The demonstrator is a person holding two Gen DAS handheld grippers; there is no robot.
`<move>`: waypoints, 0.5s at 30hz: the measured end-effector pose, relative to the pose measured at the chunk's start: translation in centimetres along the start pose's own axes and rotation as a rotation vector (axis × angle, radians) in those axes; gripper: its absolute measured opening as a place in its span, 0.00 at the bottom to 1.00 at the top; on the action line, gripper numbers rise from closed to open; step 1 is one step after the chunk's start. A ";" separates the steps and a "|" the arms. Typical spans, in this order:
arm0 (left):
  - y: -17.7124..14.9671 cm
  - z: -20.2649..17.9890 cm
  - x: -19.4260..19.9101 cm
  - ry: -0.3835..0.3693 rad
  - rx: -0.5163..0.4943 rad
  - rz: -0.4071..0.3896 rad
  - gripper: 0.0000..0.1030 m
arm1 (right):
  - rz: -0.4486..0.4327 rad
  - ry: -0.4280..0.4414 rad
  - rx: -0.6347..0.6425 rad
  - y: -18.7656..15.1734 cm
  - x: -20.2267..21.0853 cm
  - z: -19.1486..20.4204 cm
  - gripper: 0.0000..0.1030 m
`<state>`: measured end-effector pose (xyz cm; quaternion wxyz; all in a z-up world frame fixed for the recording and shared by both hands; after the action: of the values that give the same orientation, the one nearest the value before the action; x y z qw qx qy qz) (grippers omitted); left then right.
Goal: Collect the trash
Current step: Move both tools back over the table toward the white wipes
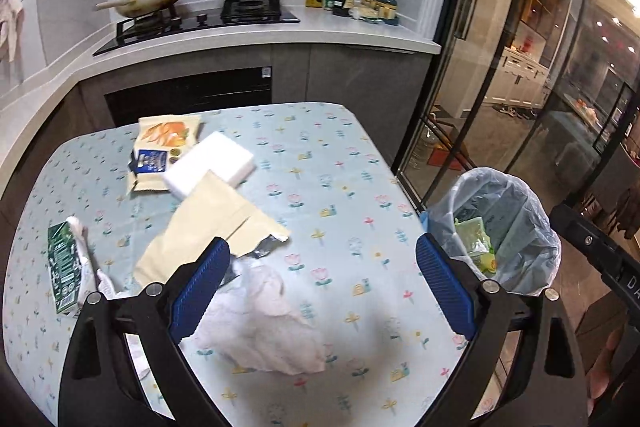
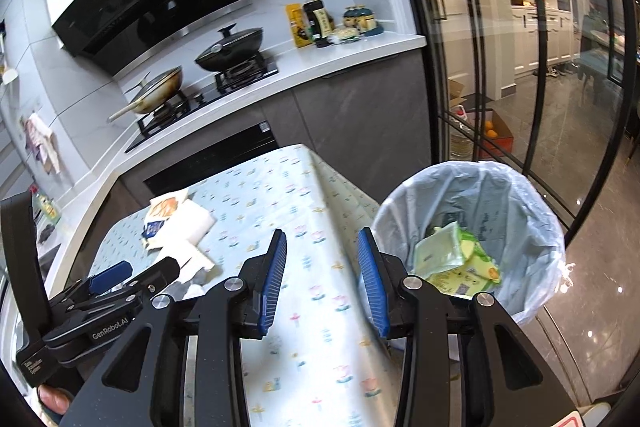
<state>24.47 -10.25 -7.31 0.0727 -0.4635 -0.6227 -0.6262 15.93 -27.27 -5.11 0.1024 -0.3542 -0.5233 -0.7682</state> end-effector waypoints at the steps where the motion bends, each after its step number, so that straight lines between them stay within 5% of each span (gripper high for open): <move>1: -0.1 0.5 0.3 0.004 0.006 -0.002 0.87 | 0.002 0.004 0.007 -0.2 0.1 0.5 0.36; 15: -1.6 6.6 3.5 0.069 0.073 -0.023 0.87 | 0.024 0.050 0.083 -2.0 0.4 6.9 0.41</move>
<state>24.68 -2.57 -7.42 0.1039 -0.4317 -0.6476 -0.6193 17.54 -20.24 -4.93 0.1393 -0.3366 -0.5476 -0.7533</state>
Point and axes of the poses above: each gripper's, at about its wrist camera, not at the fingertips, and x roughly against the way its jaws point, z to its left, y to its top, the point moved 8 cm from there along -x, roughly the way its jaws point, and after that the axes turned 8 degrees about -y, right-handed, at the moved point
